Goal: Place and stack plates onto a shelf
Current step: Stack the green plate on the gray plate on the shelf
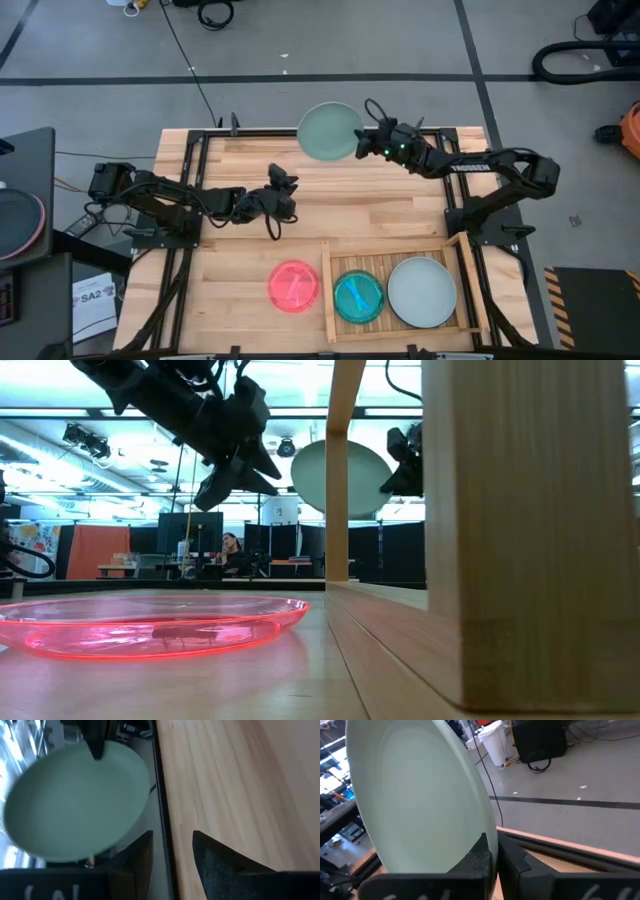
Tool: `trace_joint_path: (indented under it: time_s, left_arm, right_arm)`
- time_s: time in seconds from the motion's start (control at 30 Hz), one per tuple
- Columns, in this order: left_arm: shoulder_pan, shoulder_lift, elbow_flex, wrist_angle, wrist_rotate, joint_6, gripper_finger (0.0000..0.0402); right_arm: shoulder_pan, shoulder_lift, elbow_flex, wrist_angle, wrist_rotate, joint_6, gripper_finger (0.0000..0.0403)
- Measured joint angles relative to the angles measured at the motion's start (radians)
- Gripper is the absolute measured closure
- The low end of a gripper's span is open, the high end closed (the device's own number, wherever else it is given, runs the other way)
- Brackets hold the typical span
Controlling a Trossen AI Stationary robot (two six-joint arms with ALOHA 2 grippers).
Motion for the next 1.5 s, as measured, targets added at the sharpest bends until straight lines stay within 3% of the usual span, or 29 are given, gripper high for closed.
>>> trace_joint_path:
  time_s: [0.27,0.63,0.83,1.07,1.3,1.5]
  left_arm:
    - [0.0,0.0,0.0,-0.004,0.0,-0.222,0.0257]
    - [0.0,0.0,0.0,-0.004,0.001,-0.561,0.0257]
    - [0.0,0.0,0.0,-0.004,0.001,-0.698,0.0257]
    - [0.0,0.0,0.0,-0.004,0.001,-0.775,0.0257]
    - [0.0,0.001,0.0,-0.004,0.001,-0.772,0.0257]
    - [0.0,0.001,0.0,-0.004,0.001,-0.77,0.0257]
  right_arm:
    - [-0.057,-0.146,0.0,-0.142,-0.068,-0.076,0.0382]
    - [-0.079,-0.469,0.0,-0.605,-0.145,-0.09,0.0382]
    - [-0.079,-0.605,0.0,-0.802,-0.326,0.01,0.0382]
    - [-0.073,-0.658,0.0,-0.996,-0.595,0.029,0.0382]
    - [0.035,-0.658,0.0,-1.24,-0.829,0.052,0.038]
    - [0.216,-0.658,0.0,-1.348,-0.827,0.166,0.038]
